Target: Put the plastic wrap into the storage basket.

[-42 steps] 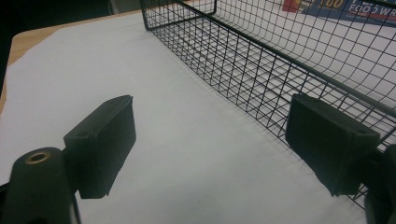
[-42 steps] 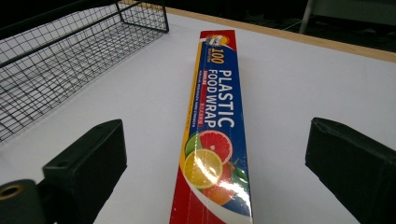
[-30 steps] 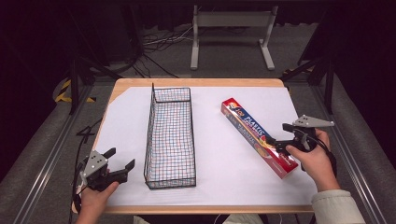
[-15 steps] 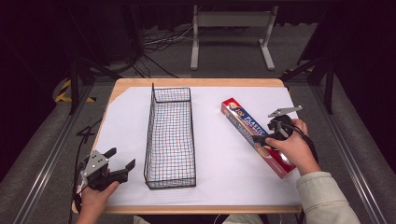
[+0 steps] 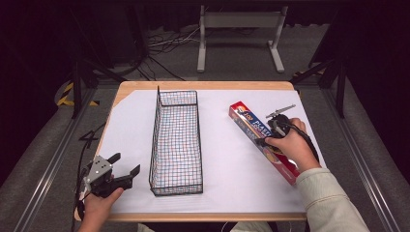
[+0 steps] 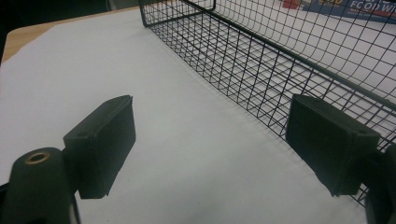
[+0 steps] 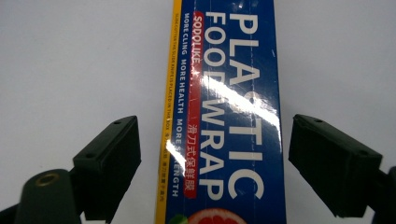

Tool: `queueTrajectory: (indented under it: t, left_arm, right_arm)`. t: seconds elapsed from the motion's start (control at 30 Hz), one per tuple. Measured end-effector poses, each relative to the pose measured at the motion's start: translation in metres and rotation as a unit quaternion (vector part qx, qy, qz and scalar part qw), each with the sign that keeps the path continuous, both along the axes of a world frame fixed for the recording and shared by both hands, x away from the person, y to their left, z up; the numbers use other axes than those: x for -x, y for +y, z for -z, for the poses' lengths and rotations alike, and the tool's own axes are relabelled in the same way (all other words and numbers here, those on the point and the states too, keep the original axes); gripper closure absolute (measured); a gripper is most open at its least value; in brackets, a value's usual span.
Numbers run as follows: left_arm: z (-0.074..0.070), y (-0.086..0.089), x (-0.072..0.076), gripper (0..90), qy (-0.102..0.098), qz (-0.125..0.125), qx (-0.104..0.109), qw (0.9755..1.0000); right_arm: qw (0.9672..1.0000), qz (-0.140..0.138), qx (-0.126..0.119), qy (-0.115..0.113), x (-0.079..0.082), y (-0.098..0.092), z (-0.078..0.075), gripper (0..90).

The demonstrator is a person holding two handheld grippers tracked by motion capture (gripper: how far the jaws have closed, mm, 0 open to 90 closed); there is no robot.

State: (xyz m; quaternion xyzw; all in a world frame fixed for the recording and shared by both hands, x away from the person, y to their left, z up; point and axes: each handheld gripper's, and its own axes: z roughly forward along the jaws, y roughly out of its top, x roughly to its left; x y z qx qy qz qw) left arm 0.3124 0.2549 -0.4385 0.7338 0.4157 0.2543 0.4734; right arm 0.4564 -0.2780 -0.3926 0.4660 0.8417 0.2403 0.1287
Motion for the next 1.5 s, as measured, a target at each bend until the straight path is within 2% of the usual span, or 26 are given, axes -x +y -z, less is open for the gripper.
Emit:
queueTrajectory:
  t: [0.3,0.57,0.7,0.77,0.83,0.97,1.23,1.4,1.5]
  left_arm:
    - [0.0,0.0,0.0,16.8,0.001,0.001,-0.003,1.0]
    - [0.0,0.001,0.0,16.8,0.001,0.002,-0.003,1.0]
    - [0.0,0.0,0.0,16.8,0.002,0.002,-0.002,1.0]
    - [0.0,0.0,0.0,16.8,0.001,0.003,-0.002,1.0]
    - [0.0,0.001,0.0,16.8,0.001,0.003,-0.002,1.0]
    - [0.0,0.001,0.0,16.8,0.001,0.003,-0.002,1.0]
    - [0.0,0.002,-0.001,16.8,0.001,0.004,-0.001,1.0]
    - [0.001,0.002,0.0,16.8,0.003,0.002,0.001,1.0]
    - [0.001,0.002,-0.001,16.8,0.003,0.001,0.001,1.0]
  right_arm:
    - [0.9991,0.002,0.025,0.035,-0.01,0.007,0.006,20.2]
    - [0.9976,0.016,0.023,0.064,-0.015,0.01,0.013,30.4]
    - [0.9967,0.031,0.04,0.064,-0.015,0.013,0.014,35.8]
    - [0.9961,0.019,0.055,0.066,-0.017,0.014,0.014,36.6]
    - [0.9948,0.022,0.066,0.075,-0.017,0.015,0.014,37.8]
    - [0.9931,0.027,0.069,0.09,-0.02,0.016,0.013,38.6]
    - [0.992,0.028,0.083,0.091,-0.02,0.019,0.012,40.6]
    - [0.9922,0.033,0.087,0.083,-0.018,0.02,0.012,41.7]
    - [0.9927,0.045,0.067,0.089,-0.017,0.02,0.01,41.9]
